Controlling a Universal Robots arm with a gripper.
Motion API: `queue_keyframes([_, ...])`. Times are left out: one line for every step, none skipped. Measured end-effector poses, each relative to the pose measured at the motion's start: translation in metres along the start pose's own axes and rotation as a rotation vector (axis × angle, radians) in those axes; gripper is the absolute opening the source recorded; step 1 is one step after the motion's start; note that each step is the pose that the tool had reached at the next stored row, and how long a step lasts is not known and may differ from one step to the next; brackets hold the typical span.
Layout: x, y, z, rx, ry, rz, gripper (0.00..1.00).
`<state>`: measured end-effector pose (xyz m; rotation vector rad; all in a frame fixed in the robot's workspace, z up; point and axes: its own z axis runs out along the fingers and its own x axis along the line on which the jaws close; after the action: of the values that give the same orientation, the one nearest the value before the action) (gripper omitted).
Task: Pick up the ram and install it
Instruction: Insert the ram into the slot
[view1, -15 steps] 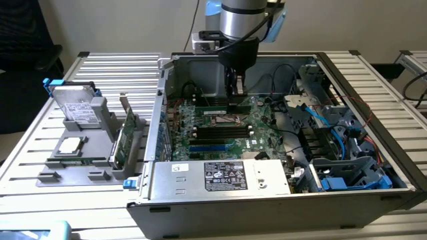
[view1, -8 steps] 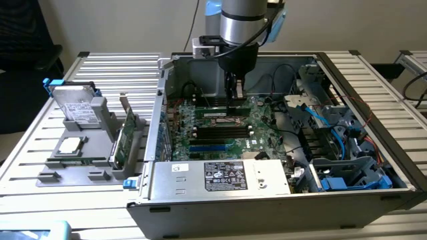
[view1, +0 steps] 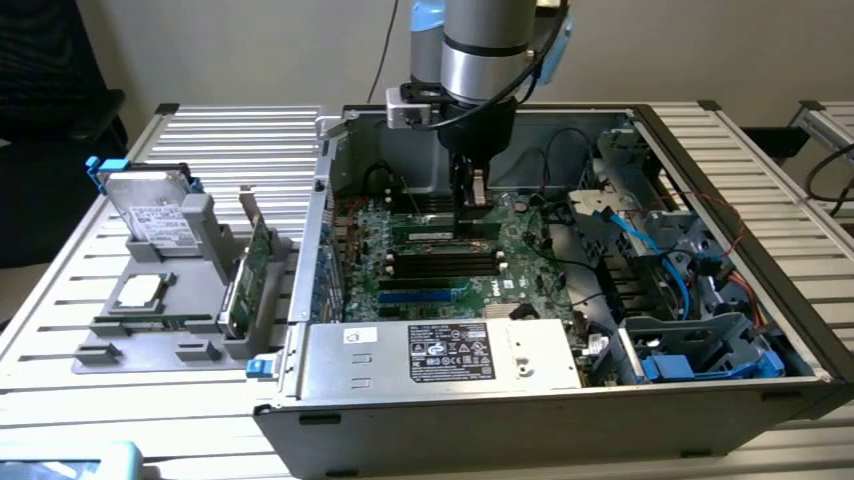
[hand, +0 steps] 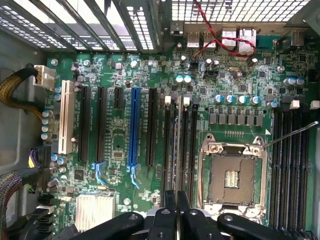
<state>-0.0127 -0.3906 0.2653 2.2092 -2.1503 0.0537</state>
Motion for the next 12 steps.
queue_keyframes([0.000,0.0000,0.0015,0.0000,0.0000,0.000,0.13])
queue_keyframes([0.000,-0.0002,0.0027,-0.0001,0.0001,0.000,0.13])
queue_keyframes([0.001,-0.0003,0.0037,-0.0002,0.0003,0.000,0.13])
queue_keyframes([0.002,-0.0004,0.0051,0.0000,-0.0001,0.000,0.13])
queue_keyframes([0.002,-0.0005,0.0059,0.0000,0.0001,0.000,0.13])
queue_keyframes([0.003,-0.0007,0.0067,-0.0001,0.0001,0.000,0.13])
queue_keyframes([0.004,-0.0008,0.0074,0.0000,0.0000,0.000,0.13])
queue_keyframes([0.005,-0.0011,0.0080,0.0000,0.0000,0.000,0.13])
queue_keyframes([0.007,-0.0013,0.0085,0.0000,0.0000,0.000,0.13])
queue_keyframes([0.008,-0.0016,0.0090,0.0000,-0.0001,0.000,0.13])
queue_keyframes([0.010,-0.0018,0.0096,0.0000,0.0000,0.000,0.13])
queue_keyframes([0.011,-0.0020,0.0107,0.0000,-0.0002,0.000,0.13])
